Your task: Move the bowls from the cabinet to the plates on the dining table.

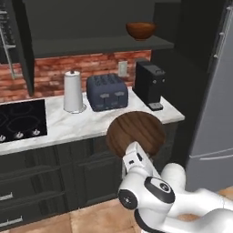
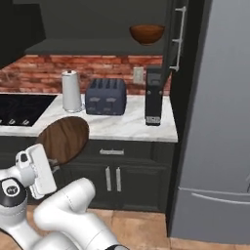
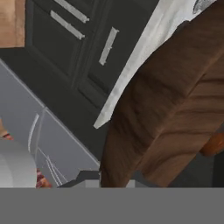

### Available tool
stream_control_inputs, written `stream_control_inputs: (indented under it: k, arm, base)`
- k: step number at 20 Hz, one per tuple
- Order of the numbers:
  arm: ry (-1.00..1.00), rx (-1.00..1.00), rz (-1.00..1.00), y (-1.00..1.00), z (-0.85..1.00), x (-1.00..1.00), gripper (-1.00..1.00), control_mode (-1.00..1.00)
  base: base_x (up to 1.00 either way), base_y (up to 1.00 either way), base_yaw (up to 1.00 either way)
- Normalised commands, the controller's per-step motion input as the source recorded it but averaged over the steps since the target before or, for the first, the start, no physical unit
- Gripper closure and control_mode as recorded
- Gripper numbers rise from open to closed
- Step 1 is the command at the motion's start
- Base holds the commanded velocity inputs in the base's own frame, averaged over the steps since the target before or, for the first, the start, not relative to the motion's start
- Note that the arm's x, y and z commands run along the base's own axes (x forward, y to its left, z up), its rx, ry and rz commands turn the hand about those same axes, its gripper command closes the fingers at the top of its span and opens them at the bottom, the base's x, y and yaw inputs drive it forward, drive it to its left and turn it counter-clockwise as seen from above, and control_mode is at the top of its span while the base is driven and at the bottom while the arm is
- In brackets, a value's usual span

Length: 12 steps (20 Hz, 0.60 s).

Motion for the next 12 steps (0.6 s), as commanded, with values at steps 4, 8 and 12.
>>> stream_control_inputs:
  k: [4, 8, 12]
  arm:
    - [0.0, 0.0, 0.0, 0.0, 0.0, 0.0, 1.0, 1.0]
    - [0.0, 0.0, 0.0, 0.0, 0.0, 0.0, 1.0, 1.0]
    - [0.0, 0.0, 0.0, 0.0, 0.0, 0.0, 1.0, 1.0]
  base:
    - [-0.34, 0.04, -0.47]
    - [-0.41, 0.07, -0.47]
    - [-0.63, 0.03, -0.49]
